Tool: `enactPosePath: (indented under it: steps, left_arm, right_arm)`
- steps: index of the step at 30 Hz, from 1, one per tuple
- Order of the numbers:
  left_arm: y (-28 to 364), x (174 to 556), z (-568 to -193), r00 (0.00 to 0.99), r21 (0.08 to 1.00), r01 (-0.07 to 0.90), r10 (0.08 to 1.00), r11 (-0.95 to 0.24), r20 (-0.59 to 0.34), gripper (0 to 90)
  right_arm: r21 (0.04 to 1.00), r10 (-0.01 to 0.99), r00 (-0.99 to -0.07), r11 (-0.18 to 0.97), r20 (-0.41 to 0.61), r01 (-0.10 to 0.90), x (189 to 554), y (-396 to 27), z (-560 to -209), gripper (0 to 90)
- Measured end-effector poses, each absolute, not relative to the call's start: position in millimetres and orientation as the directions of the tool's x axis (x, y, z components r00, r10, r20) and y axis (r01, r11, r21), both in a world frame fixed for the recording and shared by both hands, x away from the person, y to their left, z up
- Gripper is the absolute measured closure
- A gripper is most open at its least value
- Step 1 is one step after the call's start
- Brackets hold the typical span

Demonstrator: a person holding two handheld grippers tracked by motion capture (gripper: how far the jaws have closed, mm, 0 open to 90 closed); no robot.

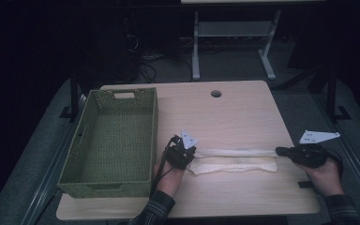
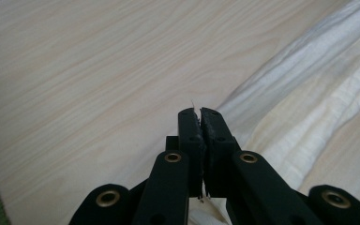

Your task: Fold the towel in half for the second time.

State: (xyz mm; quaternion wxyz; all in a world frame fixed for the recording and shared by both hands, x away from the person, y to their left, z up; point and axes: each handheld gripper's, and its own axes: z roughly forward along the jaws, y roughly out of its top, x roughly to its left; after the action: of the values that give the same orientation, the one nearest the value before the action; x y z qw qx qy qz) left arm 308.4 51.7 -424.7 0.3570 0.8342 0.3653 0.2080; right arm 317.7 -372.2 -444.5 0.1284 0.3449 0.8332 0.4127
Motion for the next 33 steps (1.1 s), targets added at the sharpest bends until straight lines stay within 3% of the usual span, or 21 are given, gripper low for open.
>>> enactPosePath:
  steps: [20, 25, 28, 33]
  left_arm:
    - [51, 284, -447, 0.690, 0.659, 0.512, 0.721, -0.550, 0.066, 86.5]
    - [50, 279, -442, 0.697, 0.685, 0.501, 0.716, -0.529, 0.044, 72.9]
    - [50, 281, -436, 0.700, 0.708, 0.486, 0.713, -0.513, 0.036, 66.2]
    - [51, 293, -430, 0.709, 0.715, 0.480, 0.705, -0.508, 0.026, 67.1]
  right_arm:
    - [0.727, 0.648, -0.754, 0.466, 0.108, 0.505, 294, -371, -459, 85.5]
    - [0.744, 0.640, -0.756, 0.438, 0.136, 0.504, 290, -375, -456, 72.8]
    - [0.775, 0.639, -0.758, 0.410, 0.131, 0.481, 286, -377, -448, 75.0]
    - [0.768, 0.638, -0.760, 0.424, 0.123, 0.480, 288, -367, -447, 86.1]
